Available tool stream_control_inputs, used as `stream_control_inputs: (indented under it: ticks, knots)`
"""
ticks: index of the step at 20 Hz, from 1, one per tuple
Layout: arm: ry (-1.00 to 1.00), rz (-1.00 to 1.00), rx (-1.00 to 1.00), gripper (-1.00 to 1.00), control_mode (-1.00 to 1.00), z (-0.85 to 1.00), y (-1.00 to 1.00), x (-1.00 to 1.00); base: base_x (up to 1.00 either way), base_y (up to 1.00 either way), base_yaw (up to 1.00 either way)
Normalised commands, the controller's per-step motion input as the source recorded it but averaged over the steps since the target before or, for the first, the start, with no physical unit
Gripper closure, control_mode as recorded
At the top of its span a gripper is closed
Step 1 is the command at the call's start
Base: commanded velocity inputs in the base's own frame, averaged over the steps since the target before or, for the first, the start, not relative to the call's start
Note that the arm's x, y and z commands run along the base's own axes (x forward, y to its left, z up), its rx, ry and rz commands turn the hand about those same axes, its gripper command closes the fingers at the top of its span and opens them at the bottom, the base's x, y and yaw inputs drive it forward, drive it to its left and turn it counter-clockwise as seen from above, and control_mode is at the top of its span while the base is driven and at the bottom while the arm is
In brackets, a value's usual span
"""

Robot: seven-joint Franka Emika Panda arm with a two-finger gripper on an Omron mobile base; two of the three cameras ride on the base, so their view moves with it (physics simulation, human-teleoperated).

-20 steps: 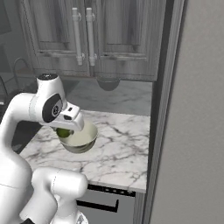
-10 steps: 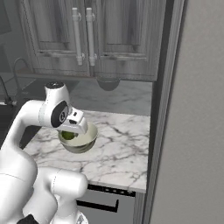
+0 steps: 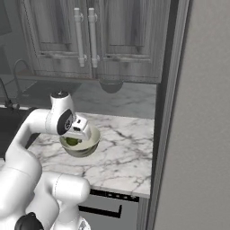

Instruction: Take the peach, lime, and potato from the freezer and place them in the bowl on the counter.

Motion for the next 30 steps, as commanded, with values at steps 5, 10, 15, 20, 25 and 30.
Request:
stream_control_inputs:
  ticks: [5,10,15,20,25,30]
  knots:
    - [0.0,0.0,0.0,1.0,-1.0,-0.2,0.0,0.24,0.0,0.0,0.0]
    - [0.0,0.0,0.0,1.0,-1.0,-0.15,0.0,0.22,0.0,0.0,0.0]
    - [0.0,0.0,0.0,1.0,-1.0,-0.07,0.0,0.09,0.0,0.0,0.0]
    - [0.0,0.0,0.0,1.0,-1.0,-0.16,0.0,0.2,0.0,0.0,0.0]
    - [0.0,0.0,0.0,1.0,-1.0,-0.19,0.0,0.07,0.0,0.0,0.0]
    - [0.0,0.0,0.0,1.0,-1.0,-0.15,0.0,0.05,0.0,0.0,0.0]
